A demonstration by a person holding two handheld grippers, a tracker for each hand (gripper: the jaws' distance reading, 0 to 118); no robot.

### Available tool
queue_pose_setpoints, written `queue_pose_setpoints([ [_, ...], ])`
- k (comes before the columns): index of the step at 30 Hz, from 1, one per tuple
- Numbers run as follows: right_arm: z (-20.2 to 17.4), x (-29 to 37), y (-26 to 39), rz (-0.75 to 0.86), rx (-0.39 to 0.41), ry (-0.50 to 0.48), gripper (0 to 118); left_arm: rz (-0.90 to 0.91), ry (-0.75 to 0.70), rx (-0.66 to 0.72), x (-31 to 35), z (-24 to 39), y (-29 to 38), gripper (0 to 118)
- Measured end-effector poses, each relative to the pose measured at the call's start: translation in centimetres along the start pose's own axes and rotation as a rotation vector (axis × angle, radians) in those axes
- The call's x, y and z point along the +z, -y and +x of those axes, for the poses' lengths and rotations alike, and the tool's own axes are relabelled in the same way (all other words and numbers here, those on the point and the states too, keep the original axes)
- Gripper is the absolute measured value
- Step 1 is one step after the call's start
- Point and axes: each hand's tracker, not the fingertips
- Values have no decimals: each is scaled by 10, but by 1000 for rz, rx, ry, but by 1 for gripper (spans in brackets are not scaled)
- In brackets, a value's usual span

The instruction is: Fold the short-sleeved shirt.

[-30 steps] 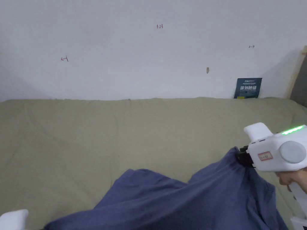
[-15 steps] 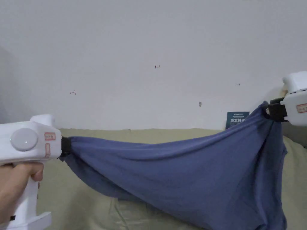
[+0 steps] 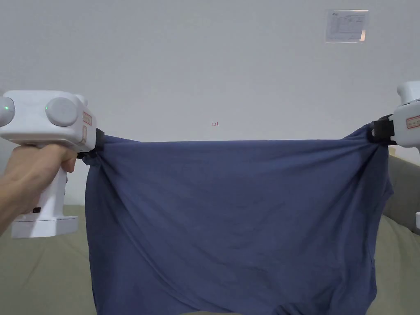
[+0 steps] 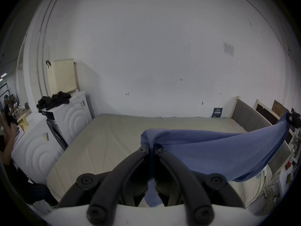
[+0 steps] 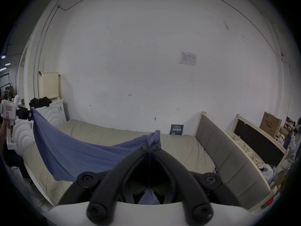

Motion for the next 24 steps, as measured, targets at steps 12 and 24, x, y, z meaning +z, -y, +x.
queue_pose_setpoints([
  [12,-8,-25,1,-16,12,-4,2,-1,-43,-6,-10,3,2,1],
  [24,-16,-93,-17,-20,15,8,2,3,-84,2,-70,11,-16,1],
])
